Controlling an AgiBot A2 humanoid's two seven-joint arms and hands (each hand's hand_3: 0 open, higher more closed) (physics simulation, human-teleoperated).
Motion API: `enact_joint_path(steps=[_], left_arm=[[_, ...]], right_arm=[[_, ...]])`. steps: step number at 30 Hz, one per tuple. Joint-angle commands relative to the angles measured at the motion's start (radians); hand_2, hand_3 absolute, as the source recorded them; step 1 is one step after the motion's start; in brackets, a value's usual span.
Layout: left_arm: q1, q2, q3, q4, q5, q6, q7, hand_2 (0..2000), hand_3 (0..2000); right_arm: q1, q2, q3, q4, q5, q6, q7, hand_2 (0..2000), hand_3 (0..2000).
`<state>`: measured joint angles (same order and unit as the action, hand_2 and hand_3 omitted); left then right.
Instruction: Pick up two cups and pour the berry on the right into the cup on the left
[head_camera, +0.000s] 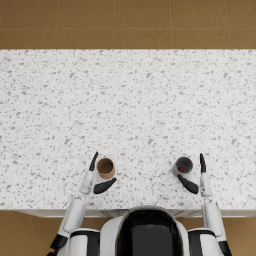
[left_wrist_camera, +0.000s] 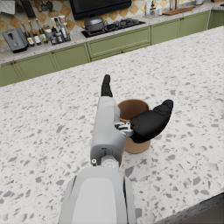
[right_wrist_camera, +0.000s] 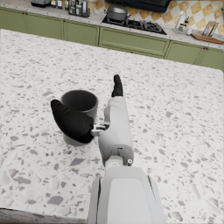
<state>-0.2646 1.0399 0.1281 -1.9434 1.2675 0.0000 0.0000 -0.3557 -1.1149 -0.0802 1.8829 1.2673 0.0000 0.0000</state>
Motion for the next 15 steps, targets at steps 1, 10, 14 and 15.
enact_joint_path(steps=[1, 10, 14, 15], left_arm=[[0.014, 0.01, 0.016, 0.049, 0.0, 0.0, 0.0, 0, 0], [0.043, 0.049, 0.052, 0.144, 0.0, 0.0, 0.0, 0, 0], [0.073, 0.077, 0.085, 0.197, 0.0, 0.002, 0.0, 0, 0], [0.078, 0.08, 0.09, 0.203, 0.0, 0.007, -0.001, 0, 0]], right_arm=[[0.019, -0.004, 0.026, -0.075, 0.0, 0.0, 0.0, 0, 0], [0.098, -0.039, 0.083, -0.253, 0.0, 0.016, 0.002, 0, 0], [0.131, -0.051, 0.113, -0.319, 0.0, 0.017, 0.007, 0, 0], [0.138, -0.052, 0.126, -0.332, 0.0, 0.011, 0.009, 0, 0]])
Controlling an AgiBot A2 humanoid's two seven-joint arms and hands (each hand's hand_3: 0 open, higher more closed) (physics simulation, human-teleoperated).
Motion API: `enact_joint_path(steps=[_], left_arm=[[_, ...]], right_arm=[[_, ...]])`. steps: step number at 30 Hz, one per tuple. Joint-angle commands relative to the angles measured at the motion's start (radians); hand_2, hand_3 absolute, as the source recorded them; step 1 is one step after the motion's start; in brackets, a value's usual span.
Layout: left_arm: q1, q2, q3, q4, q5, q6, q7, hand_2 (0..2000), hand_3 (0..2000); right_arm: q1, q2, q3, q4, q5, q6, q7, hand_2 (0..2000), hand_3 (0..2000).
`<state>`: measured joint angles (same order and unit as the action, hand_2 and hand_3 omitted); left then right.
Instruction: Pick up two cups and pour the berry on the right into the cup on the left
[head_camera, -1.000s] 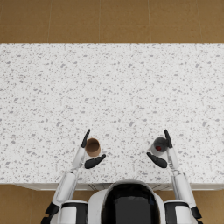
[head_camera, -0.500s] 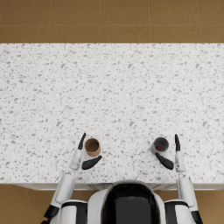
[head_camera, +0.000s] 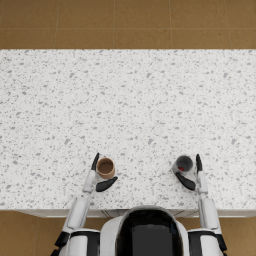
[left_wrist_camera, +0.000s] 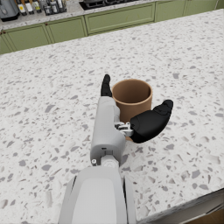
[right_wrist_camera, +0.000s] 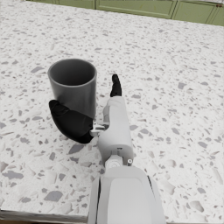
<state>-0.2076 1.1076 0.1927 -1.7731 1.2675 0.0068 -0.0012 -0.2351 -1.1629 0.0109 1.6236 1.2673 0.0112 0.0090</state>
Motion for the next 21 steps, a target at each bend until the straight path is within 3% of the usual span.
enact_joint_path(steps=[1, 17, 18, 19, 20, 21], left_arm=[[0.026, 0.015, 0.026, 0.04, 0.0, 0.003, -0.001, 0, 0], [0.077, 0.08, 0.034, 0.119, 0.0, -0.005, 0.001, 0, 0], [0.074, 0.08, 0.037, 0.115, 0.0, -0.005, 0.001, 1361, 327], [0.074, 0.083, 0.037, 0.123, 0.0, -0.008, 0.001, 2000, 653], [0.077, 0.087, 0.036, 0.119, 0.0, -0.016, 0.0, 2000, 980], [0.074, 0.088, 0.038, 0.103, 0.0, -0.02, 0.0, 2000, 1280]], right_arm=[[0.021, -0.004, 0.038, -0.071, 0.0, 0.001, 0.002, 0, 0], [0.063, 0.024, 0.144, -0.103, 0.001, -0.016, 0.009, 0, 0], [0.072, 0.024, 0.147, -0.11, 0.001, -0.021, 0.009, 0, 0], [0.073, 0.027, 0.15, -0.11, 0.001, -0.02, 0.009, 1361, 327], [0.072, 0.032, 0.149, -0.106, 0.001, -0.023, 0.009, 2000, 653], [0.066, 0.04, 0.154, -0.083, 0.002, -0.03, 0.008, 2000, 980]])
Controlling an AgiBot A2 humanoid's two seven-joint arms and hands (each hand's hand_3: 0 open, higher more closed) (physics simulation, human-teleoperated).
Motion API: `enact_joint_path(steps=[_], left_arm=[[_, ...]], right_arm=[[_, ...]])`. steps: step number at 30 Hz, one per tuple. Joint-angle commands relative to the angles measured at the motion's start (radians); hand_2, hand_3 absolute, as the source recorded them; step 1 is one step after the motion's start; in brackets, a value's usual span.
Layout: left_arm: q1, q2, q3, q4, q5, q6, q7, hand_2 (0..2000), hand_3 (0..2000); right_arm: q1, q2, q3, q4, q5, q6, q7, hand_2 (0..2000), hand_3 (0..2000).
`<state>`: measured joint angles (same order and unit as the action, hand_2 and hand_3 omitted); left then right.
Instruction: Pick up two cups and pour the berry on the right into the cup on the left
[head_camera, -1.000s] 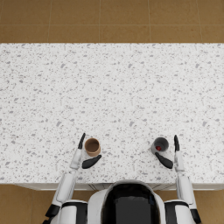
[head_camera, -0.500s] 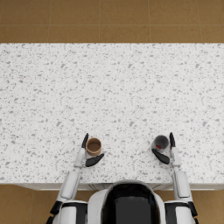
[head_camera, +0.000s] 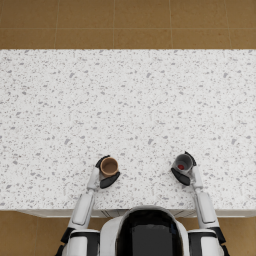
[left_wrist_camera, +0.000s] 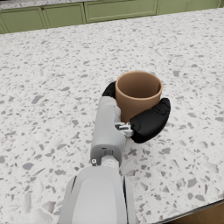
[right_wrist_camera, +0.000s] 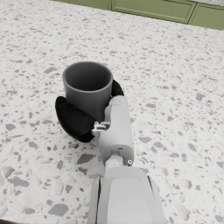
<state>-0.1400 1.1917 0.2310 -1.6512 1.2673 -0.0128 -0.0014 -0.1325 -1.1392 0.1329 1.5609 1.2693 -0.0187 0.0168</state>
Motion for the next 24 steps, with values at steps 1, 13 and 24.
enact_joint_path(steps=[1, 13, 24], left_arm=[[0.006, 0.006, -0.003, -0.031, 0.0, -0.002, -0.001, 2000, 1280], [0.061, 0.076, 0.084, -0.167, 0.094, -0.022, -0.001, 2000, 1280], [0.089, 0.121, 0.125, -0.17, 0.234, -0.019, -0.002, 2000, 1280]], right_arm=[[-0.04, 0.022, 0.032, 0.002, 0.001, -0.006, -0.002, 2000, 1280], [0.004, -0.019, 0.058, 0.311, 0.061, 0.098, -0.011, 2000, 1280], [0.166, -0.166, 0.052, 0.438, 0.411, 0.1, -0.01, 2000, 1280]])
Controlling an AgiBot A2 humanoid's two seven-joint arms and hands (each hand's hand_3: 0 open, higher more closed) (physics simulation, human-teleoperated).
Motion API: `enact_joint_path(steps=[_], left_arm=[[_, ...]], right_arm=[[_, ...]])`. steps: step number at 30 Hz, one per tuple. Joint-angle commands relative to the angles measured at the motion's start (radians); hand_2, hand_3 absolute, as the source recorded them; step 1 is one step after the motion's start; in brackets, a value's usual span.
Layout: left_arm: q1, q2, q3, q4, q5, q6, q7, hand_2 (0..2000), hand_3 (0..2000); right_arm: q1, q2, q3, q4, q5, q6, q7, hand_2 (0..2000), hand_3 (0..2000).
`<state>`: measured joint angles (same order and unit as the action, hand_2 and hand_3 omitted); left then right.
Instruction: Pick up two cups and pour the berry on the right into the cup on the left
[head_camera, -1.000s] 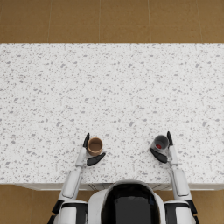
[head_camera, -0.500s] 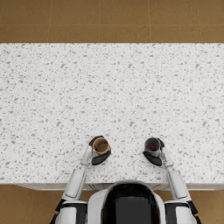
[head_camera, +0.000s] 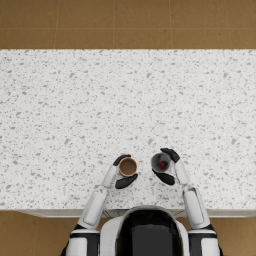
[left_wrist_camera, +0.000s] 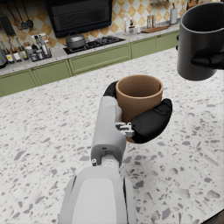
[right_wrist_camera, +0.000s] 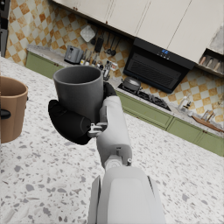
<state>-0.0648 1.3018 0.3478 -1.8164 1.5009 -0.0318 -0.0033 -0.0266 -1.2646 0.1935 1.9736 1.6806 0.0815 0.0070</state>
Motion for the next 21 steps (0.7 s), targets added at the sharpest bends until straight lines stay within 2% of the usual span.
enact_joint_path(steps=[1, 8, 15, 21], left_arm=[[0.015, 0.014, 0.01, -0.007, 0.001, 0.0, 0.0, 2000, 1280], [0.068, 0.066, 0.011, 0.035, 0.004, 0.001, 0.0, 2000, 1280], [0.082, 0.087, 0.018, 0.067, 0.004, 0.003, 0.0, 2000, 1280], [0.078, 0.093, 0.011, 0.089, 0.004, 0.003, 0.0, 2000, 1280]], right_arm=[[0.068, -0.048, -0.008, 0.026, 0.032, 0.002, 0.0, 2000, 1280], [0.21, -0.157, 0.008, -0.01, 0.256, 0.011, 0.0, 2000, 1280], [0.317, -0.235, 0.029, -0.038, 0.48, 0.015, 0.001, 2000, 1280], [0.318, -0.245, 0.069, 0.02, 0.673, 0.019, 0.001, 2000, 1280]])
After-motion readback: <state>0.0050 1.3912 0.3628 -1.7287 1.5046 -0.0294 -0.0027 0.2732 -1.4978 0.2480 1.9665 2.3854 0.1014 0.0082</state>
